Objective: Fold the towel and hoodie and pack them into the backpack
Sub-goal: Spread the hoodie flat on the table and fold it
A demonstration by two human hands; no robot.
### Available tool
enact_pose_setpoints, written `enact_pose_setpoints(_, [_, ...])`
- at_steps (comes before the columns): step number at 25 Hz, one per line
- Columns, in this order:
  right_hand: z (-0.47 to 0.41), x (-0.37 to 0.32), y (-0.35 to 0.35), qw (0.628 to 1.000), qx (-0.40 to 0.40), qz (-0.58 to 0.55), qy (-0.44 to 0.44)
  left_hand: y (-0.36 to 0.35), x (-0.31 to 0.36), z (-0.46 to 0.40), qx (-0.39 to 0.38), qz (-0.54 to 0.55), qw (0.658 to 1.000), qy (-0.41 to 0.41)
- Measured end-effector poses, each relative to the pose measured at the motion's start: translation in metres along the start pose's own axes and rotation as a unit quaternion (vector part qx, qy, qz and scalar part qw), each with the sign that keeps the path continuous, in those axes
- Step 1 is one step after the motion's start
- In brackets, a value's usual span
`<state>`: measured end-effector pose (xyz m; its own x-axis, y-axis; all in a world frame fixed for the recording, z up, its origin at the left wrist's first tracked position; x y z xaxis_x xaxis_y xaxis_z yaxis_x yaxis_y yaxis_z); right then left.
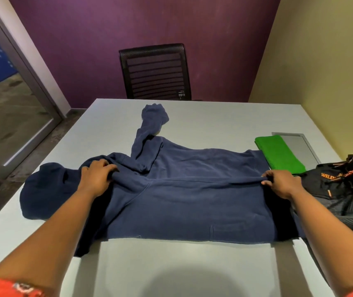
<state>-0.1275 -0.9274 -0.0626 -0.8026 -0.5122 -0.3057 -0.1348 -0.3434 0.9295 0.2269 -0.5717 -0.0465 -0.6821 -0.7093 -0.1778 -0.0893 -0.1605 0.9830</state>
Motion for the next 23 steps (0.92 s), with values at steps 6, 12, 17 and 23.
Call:
enact_pose_setpoints(6, [0.014,-0.010,-0.057,0.993,-0.110,-0.029,0.015,-0.048,0.007,0.057,0.106,0.153,0.968,0.167])
enact_pose_setpoints(12, [0.010,-0.027,-0.073,0.965,-0.245,0.086,-0.022,-0.105,-0.032,0.132,-0.020,0.018,0.999,-0.034])
enact_pose_setpoints(17, [-0.031,-0.035,-0.070,0.932,-0.309,0.192,0.002,-0.100,-0.070,0.124,-0.010,0.261,0.943,0.207])
enact_pose_setpoints(23, [-0.029,-0.068,-0.051,0.915,-0.327,0.238,-0.004,-0.082,-0.109,0.102,-0.110,0.457,0.840,0.272])
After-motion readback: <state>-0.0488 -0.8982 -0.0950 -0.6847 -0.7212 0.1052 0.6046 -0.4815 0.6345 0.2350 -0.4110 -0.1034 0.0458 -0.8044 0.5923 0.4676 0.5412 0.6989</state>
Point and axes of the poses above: each hand's wrist, its own z-axis away from the middle knuckle, its own y-axis out of the back of the hand, x = y × z, the point moved 1 cm from there along -z, towards the middle knuckle, and after that the axes turned 8 degrees about -z, right-handed, at the moved point
